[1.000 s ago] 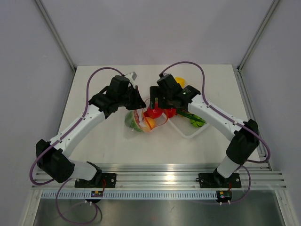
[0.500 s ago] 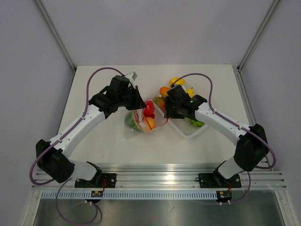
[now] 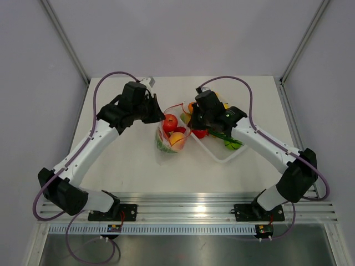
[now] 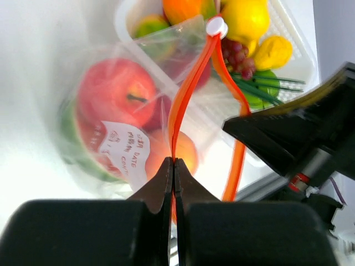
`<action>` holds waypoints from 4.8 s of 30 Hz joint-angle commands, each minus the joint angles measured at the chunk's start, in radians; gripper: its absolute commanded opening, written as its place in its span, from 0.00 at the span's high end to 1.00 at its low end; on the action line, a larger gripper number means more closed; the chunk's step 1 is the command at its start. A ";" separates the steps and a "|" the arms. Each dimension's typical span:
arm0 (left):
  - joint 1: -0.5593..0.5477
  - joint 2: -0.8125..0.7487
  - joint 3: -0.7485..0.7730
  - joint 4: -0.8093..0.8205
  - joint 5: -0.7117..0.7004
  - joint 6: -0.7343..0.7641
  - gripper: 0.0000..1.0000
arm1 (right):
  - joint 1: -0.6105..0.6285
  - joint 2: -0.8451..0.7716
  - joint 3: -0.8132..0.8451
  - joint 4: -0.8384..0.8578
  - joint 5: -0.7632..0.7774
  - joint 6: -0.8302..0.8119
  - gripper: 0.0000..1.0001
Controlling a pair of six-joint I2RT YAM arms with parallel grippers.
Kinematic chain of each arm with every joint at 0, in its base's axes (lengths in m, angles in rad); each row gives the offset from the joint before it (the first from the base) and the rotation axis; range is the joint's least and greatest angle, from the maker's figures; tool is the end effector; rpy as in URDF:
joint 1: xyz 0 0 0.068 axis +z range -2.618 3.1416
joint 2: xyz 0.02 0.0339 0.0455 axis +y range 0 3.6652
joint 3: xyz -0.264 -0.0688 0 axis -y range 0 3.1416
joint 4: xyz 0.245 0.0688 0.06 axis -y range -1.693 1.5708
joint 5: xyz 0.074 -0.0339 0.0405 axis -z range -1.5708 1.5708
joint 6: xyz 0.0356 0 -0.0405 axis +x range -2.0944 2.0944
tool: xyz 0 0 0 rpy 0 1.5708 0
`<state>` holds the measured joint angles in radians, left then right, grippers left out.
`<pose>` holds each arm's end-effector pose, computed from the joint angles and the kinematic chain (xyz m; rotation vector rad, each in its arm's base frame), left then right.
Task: Place the food in the zip-top bag and seal the zipper
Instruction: Adjust the zipper food storage bag at the center of the board, then pick up the fake fruit from the bin, then place the fake fruit in the zipper food storage bag, then adjust the zipper food storage bag at the center of the board.
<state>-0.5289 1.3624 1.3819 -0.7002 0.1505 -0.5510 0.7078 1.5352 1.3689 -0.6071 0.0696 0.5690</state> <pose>0.2512 -0.1530 0.3678 0.0585 2.3510 -0.7283 0.2603 0.2195 0.3194 -0.1318 2.4048 0.5372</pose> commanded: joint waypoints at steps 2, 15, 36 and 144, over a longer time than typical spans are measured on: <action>0.013 -0.026 0.100 -0.019 -0.059 0.051 1.00 | 0.012 0.014 0.084 0.039 -0.022 -0.047 1.00; 0.052 0.001 0.054 -0.010 -0.043 0.052 1.00 | 0.012 0.042 0.122 0.000 0.054 -0.075 0.40; 0.070 -0.011 -0.007 0.034 0.015 0.046 1.00 | -0.206 0.281 0.282 0.067 0.050 -0.599 0.23; 0.118 -0.072 -0.037 -0.027 -0.017 0.065 1.00 | 0.048 0.062 0.272 0.018 -0.207 -0.092 1.00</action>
<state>-0.4129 1.2678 1.3106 -0.7597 0.1749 -0.4938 0.7582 1.6455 1.5490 -0.6491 -0.0509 0.4377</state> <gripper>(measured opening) 0.005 0.011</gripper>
